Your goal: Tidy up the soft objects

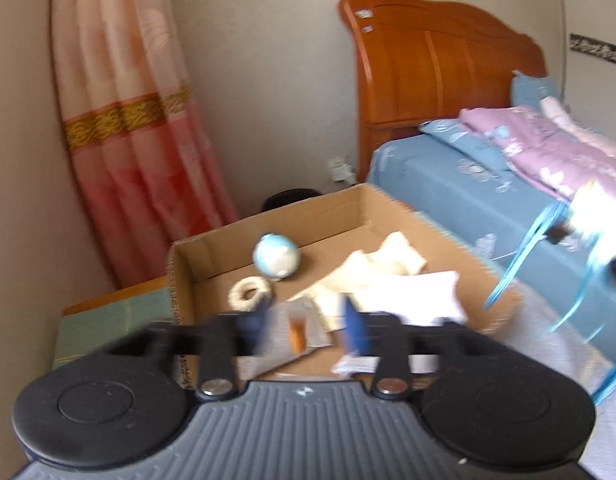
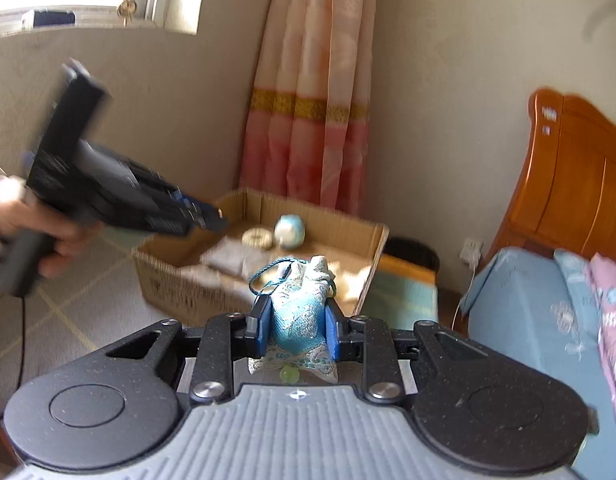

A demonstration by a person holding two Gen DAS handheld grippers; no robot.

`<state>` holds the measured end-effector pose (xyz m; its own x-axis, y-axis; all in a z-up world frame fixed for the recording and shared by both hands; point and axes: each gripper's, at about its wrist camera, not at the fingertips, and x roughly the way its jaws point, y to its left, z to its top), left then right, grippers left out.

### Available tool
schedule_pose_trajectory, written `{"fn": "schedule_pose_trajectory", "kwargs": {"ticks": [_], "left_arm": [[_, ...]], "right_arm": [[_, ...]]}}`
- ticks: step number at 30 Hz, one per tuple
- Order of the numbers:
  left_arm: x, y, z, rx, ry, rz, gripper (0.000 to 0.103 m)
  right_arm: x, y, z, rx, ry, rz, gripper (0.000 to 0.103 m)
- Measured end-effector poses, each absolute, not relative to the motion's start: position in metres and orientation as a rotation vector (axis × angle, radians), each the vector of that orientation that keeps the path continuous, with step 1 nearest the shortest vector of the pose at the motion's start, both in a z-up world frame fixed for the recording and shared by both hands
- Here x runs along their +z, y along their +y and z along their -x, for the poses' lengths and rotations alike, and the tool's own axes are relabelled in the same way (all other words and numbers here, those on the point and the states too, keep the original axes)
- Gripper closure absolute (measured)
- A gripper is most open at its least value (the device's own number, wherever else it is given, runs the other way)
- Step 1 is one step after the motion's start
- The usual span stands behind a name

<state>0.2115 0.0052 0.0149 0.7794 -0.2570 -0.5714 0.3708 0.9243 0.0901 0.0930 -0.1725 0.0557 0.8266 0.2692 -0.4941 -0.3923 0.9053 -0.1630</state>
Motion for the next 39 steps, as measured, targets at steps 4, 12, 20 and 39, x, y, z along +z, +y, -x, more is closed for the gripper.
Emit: {"fn": "schedule_pose_trajectory", "kwargs": {"ticks": [4,12,20,39], "left_arm": [[0.012,0.023,-0.196,-0.305,0.581,-0.159,0.010],[0.009,0.036,-0.140,-0.252,0.581,-0.111,0.001],[0.005,0.038,-0.117,-0.210,0.619,-0.114,0.001],[0.044,0.038,-0.123,-0.032,0.725,-0.065,0.001]], "right_arm": [[0.078,-0.170,-0.117,0.350,0.446,0.257,0.072],[0.094,-0.143,-0.195,0.329,0.458,0.286,0.072],[0.084,-0.125,-0.251,0.260,0.551,0.206,0.020],[0.042,-0.120,-0.163,0.026,0.843,0.149,0.002]]}}
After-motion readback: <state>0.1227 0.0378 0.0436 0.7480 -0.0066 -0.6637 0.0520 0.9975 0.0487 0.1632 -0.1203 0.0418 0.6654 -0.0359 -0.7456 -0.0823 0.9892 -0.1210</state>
